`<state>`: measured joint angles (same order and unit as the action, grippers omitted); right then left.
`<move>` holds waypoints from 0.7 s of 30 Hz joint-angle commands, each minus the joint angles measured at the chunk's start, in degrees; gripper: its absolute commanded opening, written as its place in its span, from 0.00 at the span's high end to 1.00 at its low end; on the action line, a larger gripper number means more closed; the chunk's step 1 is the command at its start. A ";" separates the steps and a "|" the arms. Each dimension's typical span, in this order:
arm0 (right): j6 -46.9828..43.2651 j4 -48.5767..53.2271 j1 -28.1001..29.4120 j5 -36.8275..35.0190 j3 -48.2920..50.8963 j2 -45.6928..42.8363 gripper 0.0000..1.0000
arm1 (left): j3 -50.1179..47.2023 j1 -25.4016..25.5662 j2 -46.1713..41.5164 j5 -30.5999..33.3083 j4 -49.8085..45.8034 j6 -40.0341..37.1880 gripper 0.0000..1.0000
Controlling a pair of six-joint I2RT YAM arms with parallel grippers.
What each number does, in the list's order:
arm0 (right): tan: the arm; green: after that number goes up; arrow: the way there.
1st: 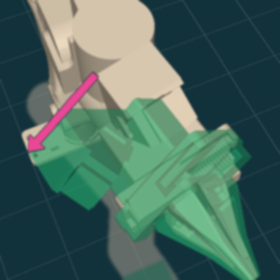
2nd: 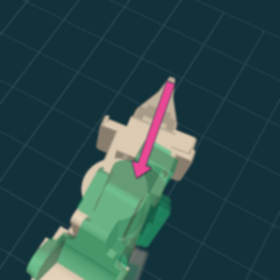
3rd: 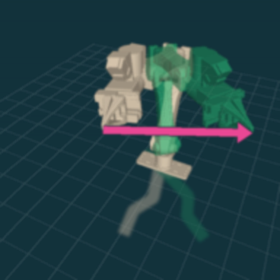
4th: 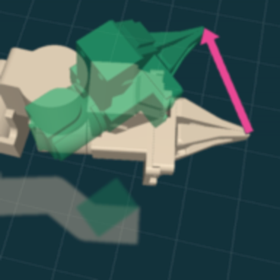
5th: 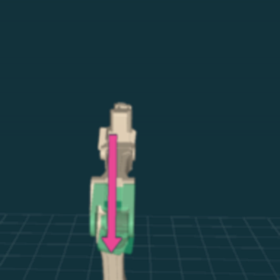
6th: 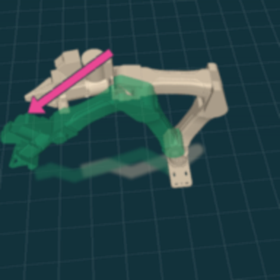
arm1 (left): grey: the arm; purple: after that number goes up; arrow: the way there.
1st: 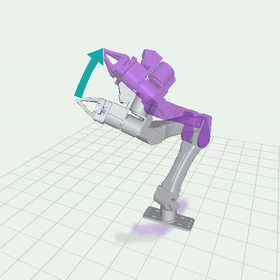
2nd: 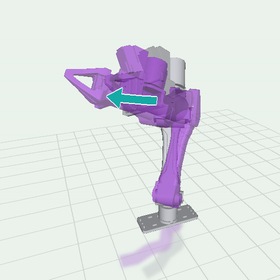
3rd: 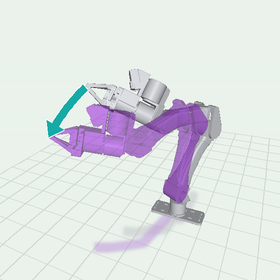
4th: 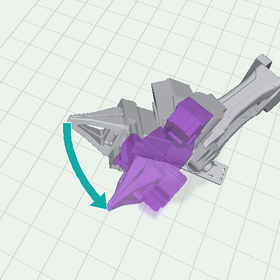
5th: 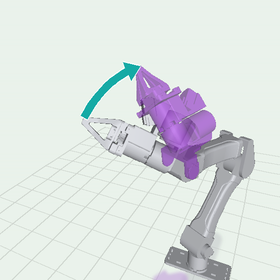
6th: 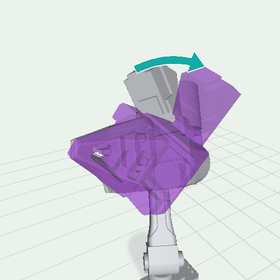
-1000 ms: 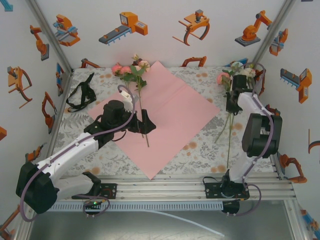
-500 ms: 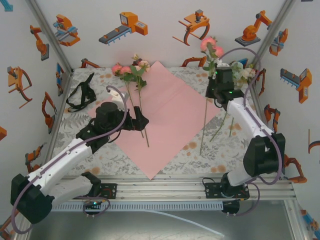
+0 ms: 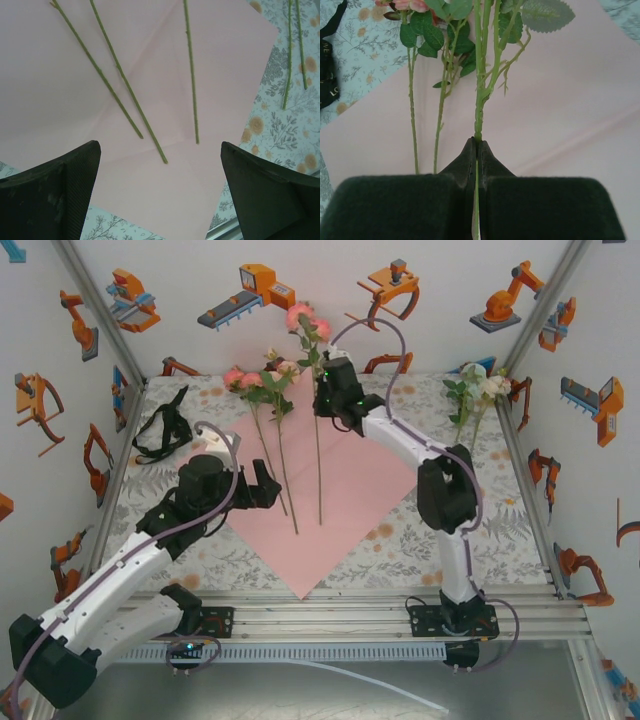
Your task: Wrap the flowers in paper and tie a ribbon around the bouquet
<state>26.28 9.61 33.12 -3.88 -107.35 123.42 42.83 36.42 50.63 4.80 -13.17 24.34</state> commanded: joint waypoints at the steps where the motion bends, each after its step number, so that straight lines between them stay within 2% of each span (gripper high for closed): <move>1: 4.05 1.64 0.75 -0.14 -6.89 4.77 1.00 | -0.89 -0.42 -1.40 0.82 -1.42 0.53 0.03; 7: 8.23 2.19 1.15 0.78 -12.73 13.06 1.00 | -1.15 -0.73 -1.41 0.35 -1.52 0.54 0.03; 20: 8.36 9.16 0.57 2.45 -24.49 26.29 1.00 | -1.43 -1.27 -1.88 0.14 -2.13 0.65 0.03; 21: 8.39 9.27 0.62 2.64 -24.40 26.40 0.97 | -1.43 -1.30 -1.80 0.21 -2.08 0.79 0.03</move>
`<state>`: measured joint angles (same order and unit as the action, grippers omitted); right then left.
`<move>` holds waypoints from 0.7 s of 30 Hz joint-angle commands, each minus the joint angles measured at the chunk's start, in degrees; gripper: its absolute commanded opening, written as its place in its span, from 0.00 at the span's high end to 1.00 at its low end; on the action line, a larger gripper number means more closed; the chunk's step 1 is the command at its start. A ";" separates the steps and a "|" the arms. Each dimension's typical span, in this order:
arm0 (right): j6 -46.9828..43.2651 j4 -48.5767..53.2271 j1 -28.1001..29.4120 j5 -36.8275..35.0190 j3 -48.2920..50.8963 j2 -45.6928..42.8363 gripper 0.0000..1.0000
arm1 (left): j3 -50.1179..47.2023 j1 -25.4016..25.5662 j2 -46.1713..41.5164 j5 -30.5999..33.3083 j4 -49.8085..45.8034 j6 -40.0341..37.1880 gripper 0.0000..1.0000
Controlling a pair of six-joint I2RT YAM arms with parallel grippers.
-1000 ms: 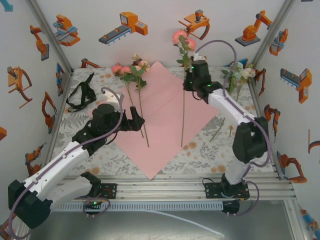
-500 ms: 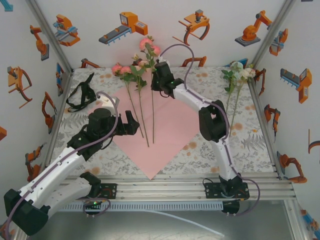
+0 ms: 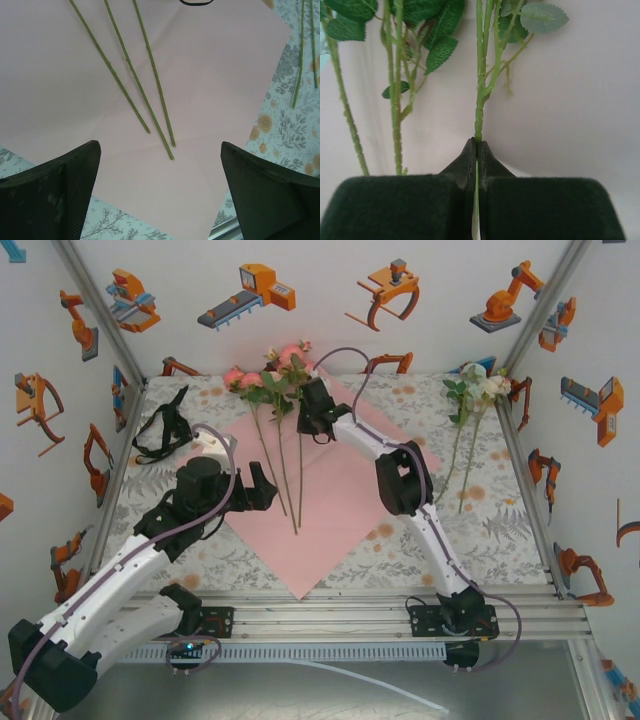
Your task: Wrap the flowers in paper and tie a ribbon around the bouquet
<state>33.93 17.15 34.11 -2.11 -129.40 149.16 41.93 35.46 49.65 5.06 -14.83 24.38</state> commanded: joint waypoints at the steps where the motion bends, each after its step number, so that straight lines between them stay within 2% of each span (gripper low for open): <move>1: 0.76 1.88 -0.49 0.97 -2.26 0.62 0.93 | -0.54 -0.39 -0.69 -0.16 -0.39 0.79 0.03; 3: 0.58 2.28 -0.45 0.97 -1.93 -0.02 0.85 | -0.54 -0.47 -0.50 -0.31 -0.06 0.86 0.03; 13: -3.87 0.10 -0.62 0.45 5.17 -11.85 0.67 | -0.39 -0.49 0.63 -2.04 1.63 1.36 0.03; 16: -6.58 -0.01 -0.95 -0.50 8.55 -17.30 0.63 | -0.49 -0.49 0.87 -4.52 3.00 1.02 0.03; 21: -12.76 0.12 -3.64 -2.41 18.11 -29.24 0.62 | -1.12 -0.42 1.25 -12.22 8.04 0.03 0.03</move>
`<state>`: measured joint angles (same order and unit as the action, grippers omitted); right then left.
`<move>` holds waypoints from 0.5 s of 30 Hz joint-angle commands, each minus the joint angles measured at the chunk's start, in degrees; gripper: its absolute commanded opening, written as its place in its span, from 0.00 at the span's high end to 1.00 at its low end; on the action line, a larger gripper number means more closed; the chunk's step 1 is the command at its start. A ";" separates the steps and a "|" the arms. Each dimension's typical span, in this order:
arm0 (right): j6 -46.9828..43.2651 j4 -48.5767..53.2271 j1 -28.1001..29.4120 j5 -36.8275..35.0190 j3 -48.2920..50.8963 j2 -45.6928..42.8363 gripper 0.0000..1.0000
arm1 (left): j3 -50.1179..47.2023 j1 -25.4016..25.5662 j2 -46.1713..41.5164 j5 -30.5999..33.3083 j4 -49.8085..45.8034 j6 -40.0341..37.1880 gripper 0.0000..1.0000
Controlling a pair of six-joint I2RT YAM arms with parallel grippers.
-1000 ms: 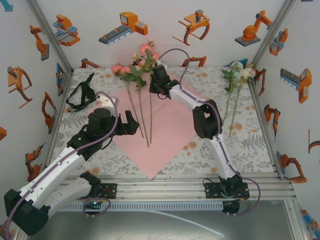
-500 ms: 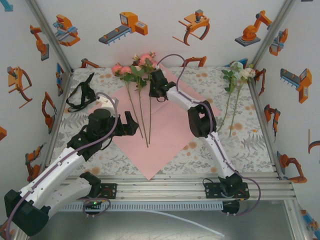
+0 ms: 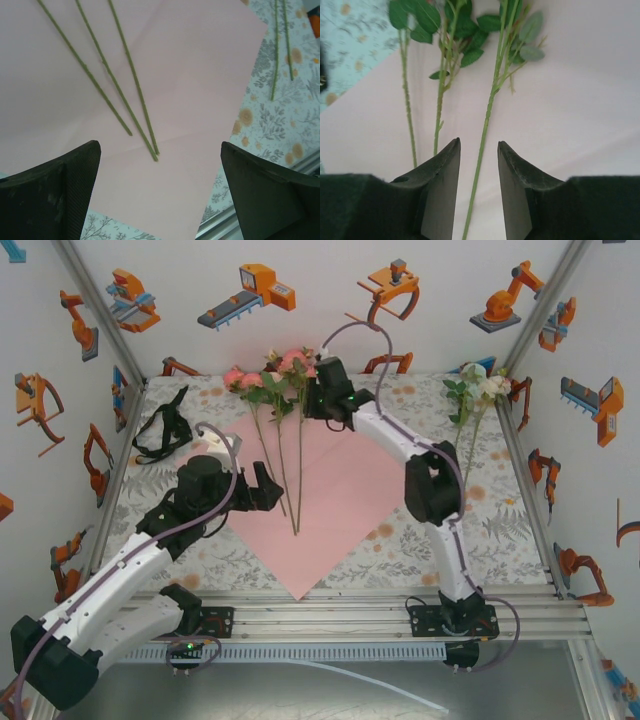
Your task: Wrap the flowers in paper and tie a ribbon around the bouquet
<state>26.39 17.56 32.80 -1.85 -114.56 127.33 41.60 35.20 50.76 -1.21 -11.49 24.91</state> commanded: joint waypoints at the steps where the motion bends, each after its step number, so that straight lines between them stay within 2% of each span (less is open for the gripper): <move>1: -7.22 0.04 -3.34 -3.63 5.72 -10.54 0.62 | -1.04 -0.07 0.34 -8.08 6.32 -0.52 0.03; 5: -13.84 1.15 -8.65 -8.72 16.96 -22.24 0.60 | -1.73 0.43 1.68 -14.13 12.07 0.59 0.03; 8: -16.34 2.04 -14.80 -11.02 24.42 -28.90 0.59 | -1.40 0.93 3.65 -15.93 14.06 0.84 0.03; 11: -17.11 2.53 -21.97 -10.28 30.41 -32.62 0.56 | -1.02 1.11 5.51 -16.19 15.09 0.43 0.03; 15: -18.53 3.15 -29.87 -9.14 34.00 -32.28 0.54 | -0.30 1.31 6.82 -16.30 14.31 -0.07 0.03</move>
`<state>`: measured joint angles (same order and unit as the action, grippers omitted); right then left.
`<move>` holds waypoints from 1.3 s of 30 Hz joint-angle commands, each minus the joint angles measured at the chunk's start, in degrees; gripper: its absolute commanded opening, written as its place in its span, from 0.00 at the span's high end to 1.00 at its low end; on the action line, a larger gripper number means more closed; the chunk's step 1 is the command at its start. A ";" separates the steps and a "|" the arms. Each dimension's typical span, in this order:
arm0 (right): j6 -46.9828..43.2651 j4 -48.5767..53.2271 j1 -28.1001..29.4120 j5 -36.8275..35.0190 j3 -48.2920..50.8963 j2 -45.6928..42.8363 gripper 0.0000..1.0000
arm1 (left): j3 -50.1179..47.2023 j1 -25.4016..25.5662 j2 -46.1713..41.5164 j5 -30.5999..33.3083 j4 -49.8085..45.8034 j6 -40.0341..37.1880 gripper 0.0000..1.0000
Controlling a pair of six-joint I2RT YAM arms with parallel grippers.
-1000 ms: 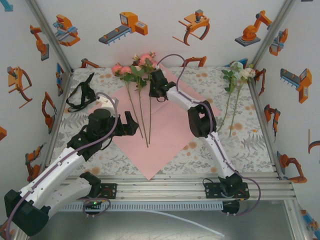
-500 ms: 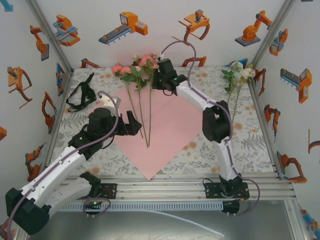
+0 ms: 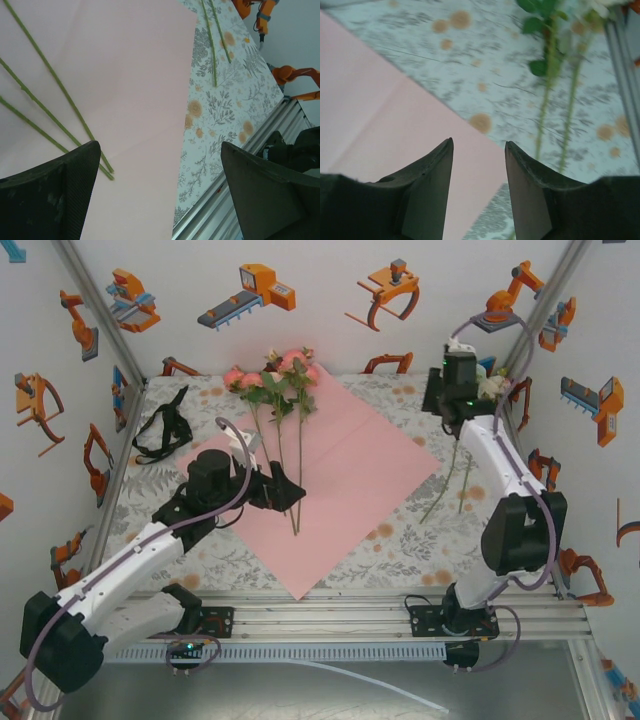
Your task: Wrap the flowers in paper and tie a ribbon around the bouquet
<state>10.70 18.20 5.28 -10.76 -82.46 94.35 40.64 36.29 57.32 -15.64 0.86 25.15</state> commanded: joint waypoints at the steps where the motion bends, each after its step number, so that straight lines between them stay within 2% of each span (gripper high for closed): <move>1: -3.37 2.79 -4.08 0.41 1.99 1.68 0.53 | 0.76 0.28 0.25 -1.72 1.55 -0.59 0.03; 8: -4.31 6.19 -9.87 2.53 -4.43 13.60 0.49 | -0.10 0.36 -1.15 -0.26 -0.07 -0.99 0.03; 14: -4.94 9.94 -11.24 1.46 -13.98 24.73 0.50 | 0.01 0.46 -1.86 0.94 -1.63 -1.74 0.03; 22: -4.99 13.24 -11.30 1.45 -22.22 33.71 0.53 | 0.14 0.53 -1.51 1.78 -2.20 -1.86 0.03; 29: -4.73 14.65 -11.83 1.76 -24.90 37.63 0.62 | 0.24 0.52 -1.77 2.90 -3.00 -2.42 0.03; 35: -4.61 14.77 -12.05 2.22 -25.21 36.93 0.81 | 0.31 0.52 -1.50 2.92 -3.15 -2.50 0.03; 39: -5.65 14.06 -11.98 2.56 -23.83 32.04 0.90 | 0.31 0.48 -1.58 3.32 -3.16 -2.49 0.03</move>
<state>5.93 31.59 -6.46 -8.58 -105.91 131.11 40.64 36.45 56.42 -12.84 -1.61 23.99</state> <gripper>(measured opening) 0.115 0.973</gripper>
